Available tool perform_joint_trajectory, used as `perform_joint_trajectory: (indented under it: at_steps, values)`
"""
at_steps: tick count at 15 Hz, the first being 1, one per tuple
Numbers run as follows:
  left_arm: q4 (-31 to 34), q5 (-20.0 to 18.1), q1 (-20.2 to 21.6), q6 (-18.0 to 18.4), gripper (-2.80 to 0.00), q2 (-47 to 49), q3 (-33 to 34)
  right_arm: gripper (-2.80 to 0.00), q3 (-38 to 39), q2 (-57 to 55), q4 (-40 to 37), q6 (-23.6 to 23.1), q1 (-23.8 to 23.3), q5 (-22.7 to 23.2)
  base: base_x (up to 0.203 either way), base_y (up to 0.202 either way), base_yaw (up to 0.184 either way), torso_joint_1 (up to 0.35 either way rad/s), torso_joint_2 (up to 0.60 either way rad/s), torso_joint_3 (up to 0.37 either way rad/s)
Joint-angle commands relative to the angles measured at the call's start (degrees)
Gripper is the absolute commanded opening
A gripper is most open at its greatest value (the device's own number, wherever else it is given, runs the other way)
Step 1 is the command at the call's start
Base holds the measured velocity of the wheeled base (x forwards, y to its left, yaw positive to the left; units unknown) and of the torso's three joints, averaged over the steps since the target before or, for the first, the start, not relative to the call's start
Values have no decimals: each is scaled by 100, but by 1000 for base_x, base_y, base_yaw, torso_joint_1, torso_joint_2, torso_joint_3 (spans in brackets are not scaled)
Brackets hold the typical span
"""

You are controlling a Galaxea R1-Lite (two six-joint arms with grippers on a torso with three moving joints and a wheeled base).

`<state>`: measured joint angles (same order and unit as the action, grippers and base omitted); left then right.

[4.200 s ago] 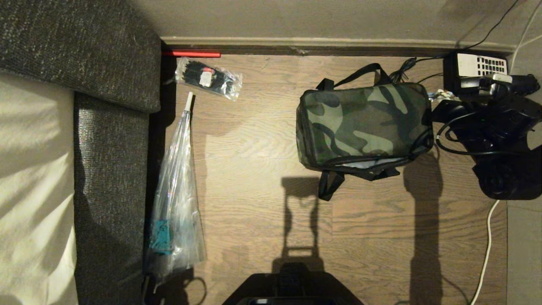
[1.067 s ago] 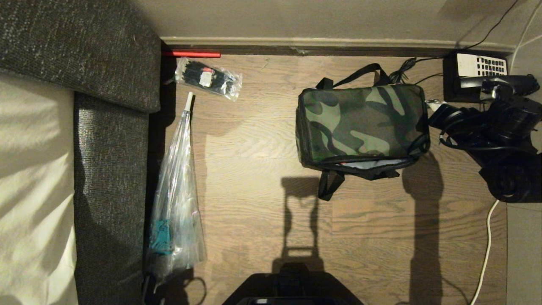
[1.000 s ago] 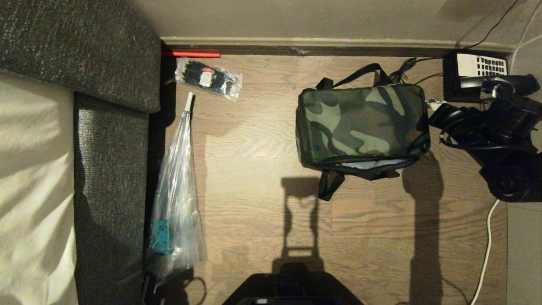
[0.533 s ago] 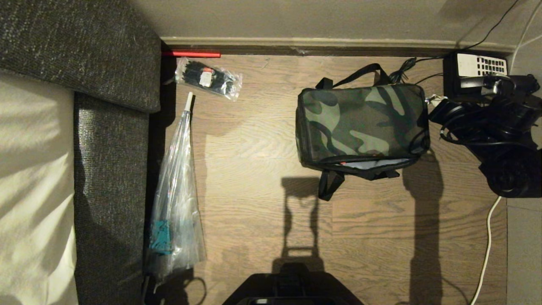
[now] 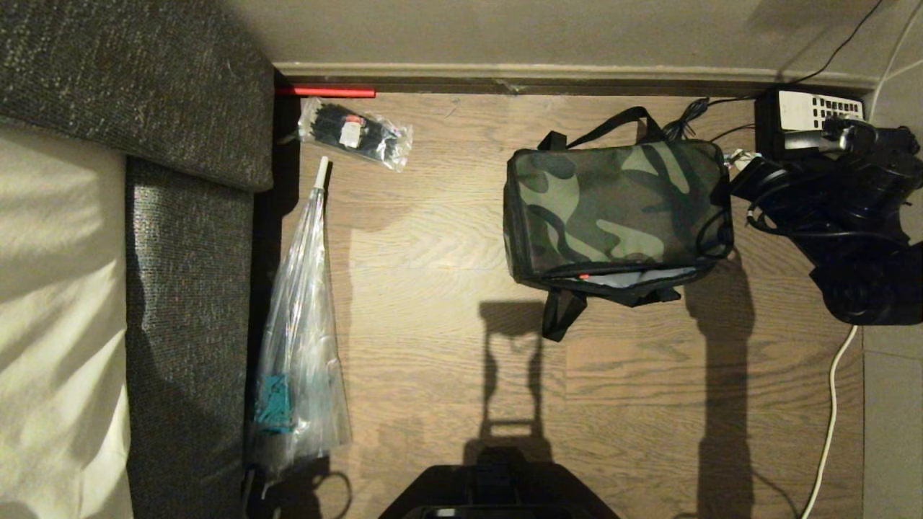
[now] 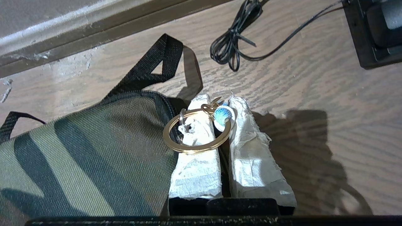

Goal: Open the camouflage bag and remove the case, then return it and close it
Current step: Open the top of the storage box

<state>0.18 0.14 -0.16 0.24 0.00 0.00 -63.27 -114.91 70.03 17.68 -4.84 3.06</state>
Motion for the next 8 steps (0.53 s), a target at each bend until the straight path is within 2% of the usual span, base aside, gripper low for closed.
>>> perform_joint_trajectory:
  at_steps: [1,8]
  values:
    - [-1,4,-2,2,-280,0,9,-280,-81,-46,45,8,1,2,0,0,0,0,0,0]
    - [-1,4,-2,2,-280,0,9,-280,-279,-120,37,8,1,10,0,0,0,0,0,0]
